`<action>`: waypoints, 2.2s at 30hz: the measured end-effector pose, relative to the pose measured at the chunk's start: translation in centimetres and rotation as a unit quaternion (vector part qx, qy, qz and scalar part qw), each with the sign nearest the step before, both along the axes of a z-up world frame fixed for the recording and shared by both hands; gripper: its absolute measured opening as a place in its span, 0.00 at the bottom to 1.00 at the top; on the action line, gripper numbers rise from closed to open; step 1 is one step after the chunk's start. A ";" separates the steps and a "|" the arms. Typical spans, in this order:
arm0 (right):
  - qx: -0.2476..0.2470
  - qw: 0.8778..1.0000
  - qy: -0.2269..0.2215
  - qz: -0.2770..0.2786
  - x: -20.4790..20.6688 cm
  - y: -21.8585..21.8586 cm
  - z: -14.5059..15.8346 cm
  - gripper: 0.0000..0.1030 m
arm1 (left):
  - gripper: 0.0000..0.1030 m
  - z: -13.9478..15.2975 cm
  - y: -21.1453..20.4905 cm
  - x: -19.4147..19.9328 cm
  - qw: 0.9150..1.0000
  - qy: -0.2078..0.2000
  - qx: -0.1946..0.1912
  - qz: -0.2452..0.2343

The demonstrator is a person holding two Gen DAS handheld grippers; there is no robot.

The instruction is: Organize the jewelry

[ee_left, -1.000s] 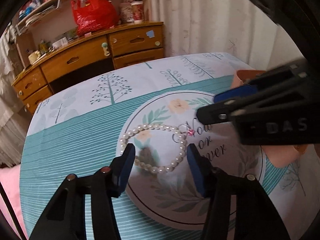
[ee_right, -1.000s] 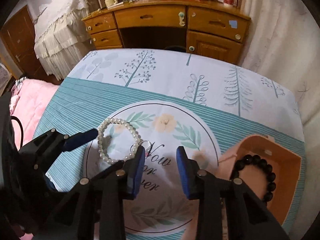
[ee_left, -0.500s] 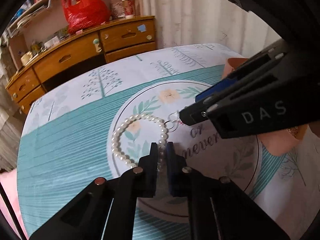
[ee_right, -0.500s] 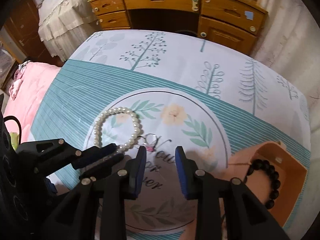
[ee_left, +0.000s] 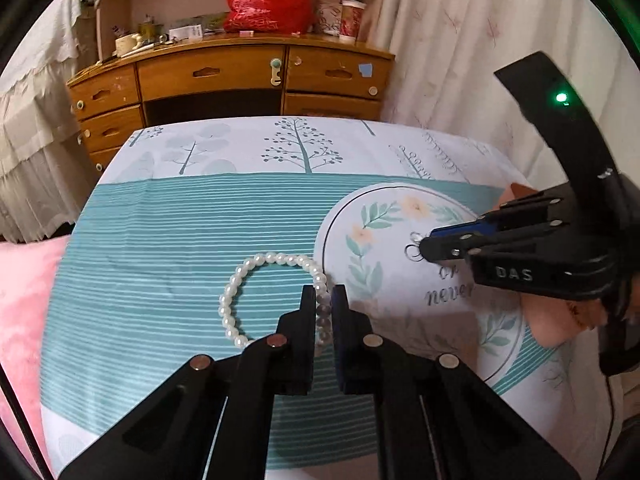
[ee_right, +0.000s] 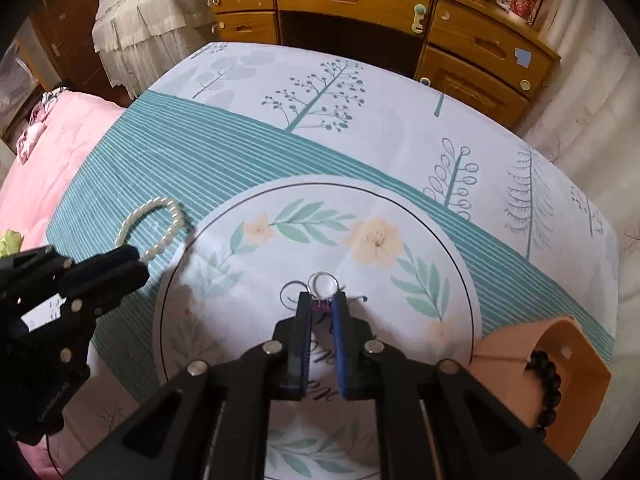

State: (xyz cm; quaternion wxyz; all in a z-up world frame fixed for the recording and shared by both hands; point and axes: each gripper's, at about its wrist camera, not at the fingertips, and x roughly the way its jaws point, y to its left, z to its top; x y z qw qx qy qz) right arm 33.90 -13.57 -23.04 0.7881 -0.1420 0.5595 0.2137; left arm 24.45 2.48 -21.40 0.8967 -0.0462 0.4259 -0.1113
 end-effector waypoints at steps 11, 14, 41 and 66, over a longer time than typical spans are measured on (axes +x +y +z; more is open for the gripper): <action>0.037 0.999 -0.017 -0.012 -1.3 -1.4 3.0 0.09 | 0.05 3.7 -1.9 -2.0 0.998 -0.029 -0.046 0.021; 0.046 0.998 -0.026 -0.024 -2.0 -2.8 4.8 0.09 | 0.05 5.0 -2.5 -2.2 0.997 -0.038 -0.057 0.025; 0.075 0.980 -0.027 -0.181 -12.1 -20.2 6.9 0.16 | 0.05 10.8 -18.6 -3.2 0.985 -0.095 -0.105 -0.100; 0.140 0.914 0.067 -0.376 -30.7 -17.5 8.6 0.80 | 0.79 9.1 -8.3 -15.8 0.977 0.198 0.013 -0.082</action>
